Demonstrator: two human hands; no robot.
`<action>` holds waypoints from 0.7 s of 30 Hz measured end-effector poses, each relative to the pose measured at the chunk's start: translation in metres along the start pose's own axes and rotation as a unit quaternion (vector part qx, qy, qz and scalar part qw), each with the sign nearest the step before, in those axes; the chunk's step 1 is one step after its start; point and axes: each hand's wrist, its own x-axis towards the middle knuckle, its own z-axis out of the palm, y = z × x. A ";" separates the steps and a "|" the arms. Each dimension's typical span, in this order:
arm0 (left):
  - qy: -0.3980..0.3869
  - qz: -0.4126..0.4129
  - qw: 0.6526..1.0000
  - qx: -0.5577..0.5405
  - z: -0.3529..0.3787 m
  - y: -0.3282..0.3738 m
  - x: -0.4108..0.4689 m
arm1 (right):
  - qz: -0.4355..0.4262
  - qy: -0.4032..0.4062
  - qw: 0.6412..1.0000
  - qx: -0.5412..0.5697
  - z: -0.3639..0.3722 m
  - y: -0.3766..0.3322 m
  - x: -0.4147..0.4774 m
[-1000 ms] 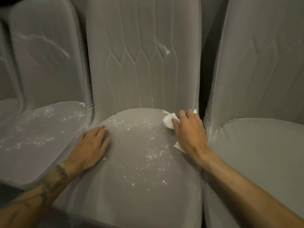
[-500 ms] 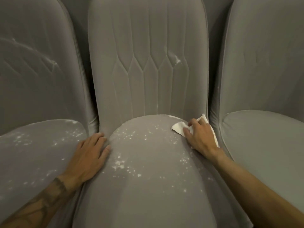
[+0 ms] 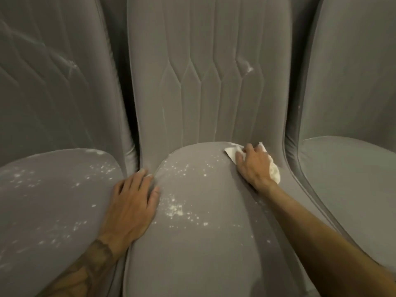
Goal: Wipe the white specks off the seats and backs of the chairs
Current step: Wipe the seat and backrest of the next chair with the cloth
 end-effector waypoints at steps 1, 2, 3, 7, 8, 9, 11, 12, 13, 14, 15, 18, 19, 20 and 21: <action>0.003 -0.004 1.000 0.001 0.002 -0.001 0.001 | -0.031 -0.015 0.999 0.013 0.006 -0.012 0.002; 0.004 -0.007 1.000 0.003 0.003 -0.002 0.001 | -0.069 -0.035 0.997 0.025 0.011 -0.021 0.003; 0.004 -0.007 1.000 0.007 0.004 -0.003 0.001 | -0.105 -0.050 0.993 0.029 0.013 -0.024 0.002; 0.004 -0.013 1.000 0.020 0.006 0.000 0.001 | -0.128 -0.047 0.991 0.014 0.011 0.007 0.018; 0.004 -0.016 1.000 0.025 0.006 0.002 0.001 | -0.105 -0.035 0.994 0.010 0.012 0.014 0.024; 0.004 -0.021 0.999 0.029 0.006 0.003 0.001 | -0.079 -0.024 0.997 0.008 0.015 0.014 0.030; 0.001 -0.025 0.999 0.037 0.004 0.004 0.002 | -0.046 -0.017 0.999 0.019 0.027 -0.006 0.035; 0.000 -0.024 0.999 0.040 0.003 0.005 0.002 | -0.051 -0.023 0.998 0.031 0.032 -0.023 0.033; -0.001 -0.022 0.999 0.043 0.002 0.004 0.002 | -0.073 -0.032 0.996 0.043 0.037 -0.039 0.030; -0.003 -0.021 0.999 0.044 0.002 0.003 0.002 | -0.110 -0.042 0.992 0.053 0.041 -0.051 0.025; -0.006 -0.020 0.999 0.045 0.002 0.002 0.001 | -0.151 -0.053 0.985 0.058 0.043 -0.058 0.022; -0.008 -0.017 0.999 0.041 0.004 -0.001 -0.001 | -0.200 -0.058 0.977 0.053 0.038 -0.039 0.025; -0.007 -0.019 0.999 0.034 0.005 -0.001 0.000 | -0.188 -0.045 0.980 0.038 0.036 -0.027 0.032; -0.005 -0.021 0.999 0.027 0.005 -0.001 0.002 | -0.162 -0.032 0.986 0.019 0.034 -0.017 0.039; -0.003 -0.022 0.999 0.024 0.005 -0.001 0.002 | -0.124 -0.021 0.992 0.006 0.033 -0.011 0.046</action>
